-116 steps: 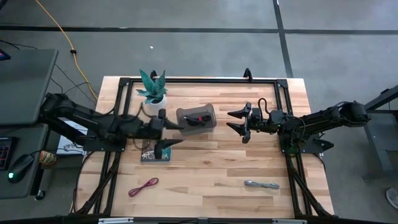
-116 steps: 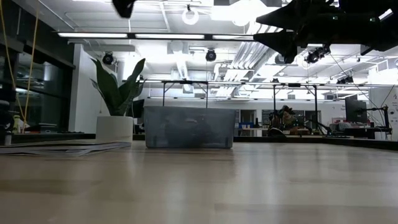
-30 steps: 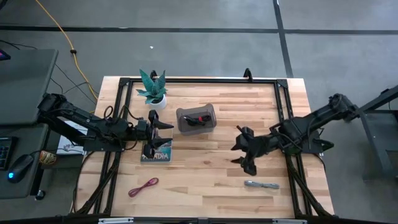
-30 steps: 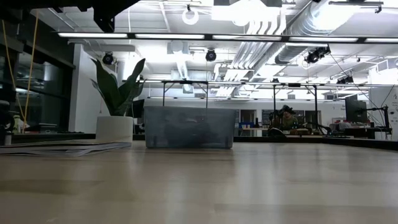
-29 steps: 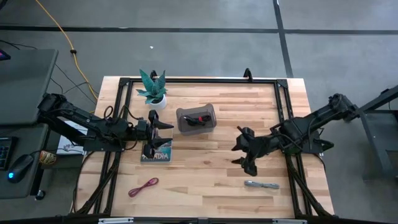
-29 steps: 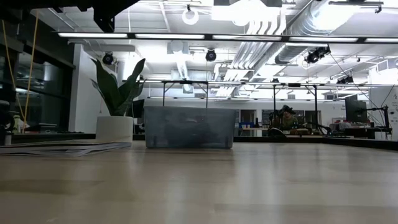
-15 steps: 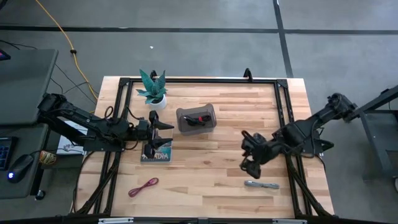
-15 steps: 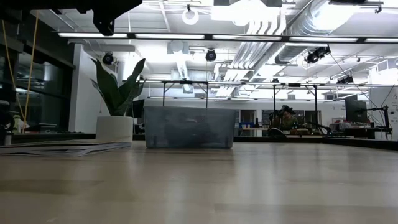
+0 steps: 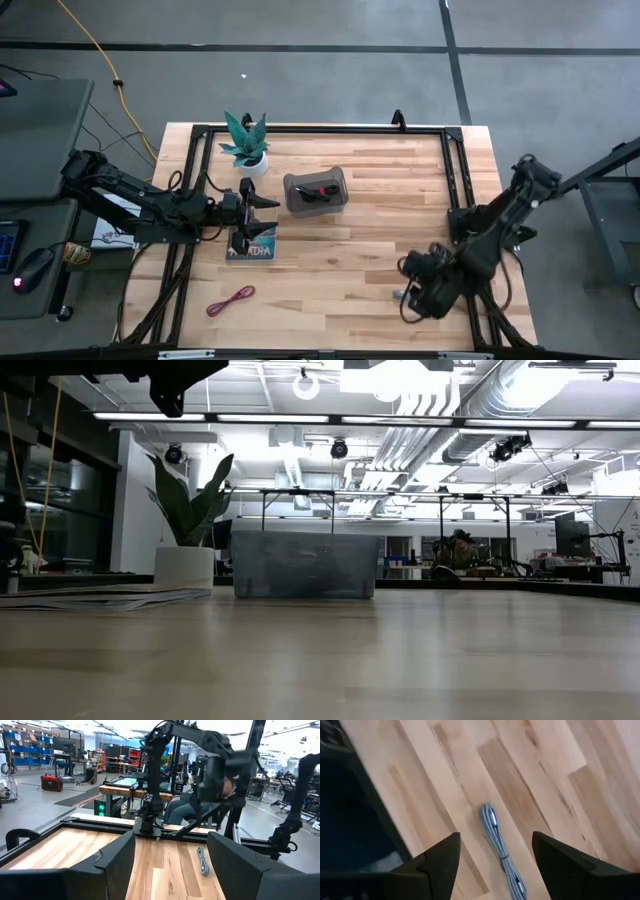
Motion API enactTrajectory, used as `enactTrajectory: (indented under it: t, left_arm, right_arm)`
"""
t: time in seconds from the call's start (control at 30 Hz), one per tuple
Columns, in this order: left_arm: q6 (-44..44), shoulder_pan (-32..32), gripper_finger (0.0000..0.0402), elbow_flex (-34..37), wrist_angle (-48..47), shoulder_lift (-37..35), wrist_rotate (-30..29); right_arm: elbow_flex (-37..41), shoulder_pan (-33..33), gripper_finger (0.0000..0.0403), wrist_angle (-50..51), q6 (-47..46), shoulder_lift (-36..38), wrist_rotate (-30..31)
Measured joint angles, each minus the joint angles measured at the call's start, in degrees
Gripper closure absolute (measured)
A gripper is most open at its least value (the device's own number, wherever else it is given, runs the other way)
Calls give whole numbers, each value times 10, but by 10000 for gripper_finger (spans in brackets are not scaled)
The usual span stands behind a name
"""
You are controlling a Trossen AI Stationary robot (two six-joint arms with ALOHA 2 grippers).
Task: Pick and place USB-C Cables
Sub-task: Put the white USB cable into the black bin
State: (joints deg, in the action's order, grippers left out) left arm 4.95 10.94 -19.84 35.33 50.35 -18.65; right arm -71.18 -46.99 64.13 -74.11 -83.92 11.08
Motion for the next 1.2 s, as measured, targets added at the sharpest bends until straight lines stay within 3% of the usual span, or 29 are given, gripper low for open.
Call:
enactTrajectory:
  t: [0.3, 0.5, 0.8, 1.2]
  left_arm:
    - [7, 0, 172, 0, -5, 0, 0]
    - [10, 0, 172, 0, -15, 0, 0]
    - [11, 0, 172, 0, -30, 0, 0]
    - [10, 0, 172, 0, -30, 0, 0]
  right_arm:
    - [0, -15, 164, 56, -24, -133, -67]
    - [1, -17, 164, 53, -5, -183, -100]
    - [81, -23, 164, -70, -9, -189, -157]
    - [180, -22, 164, -199, -19, -169, -175]
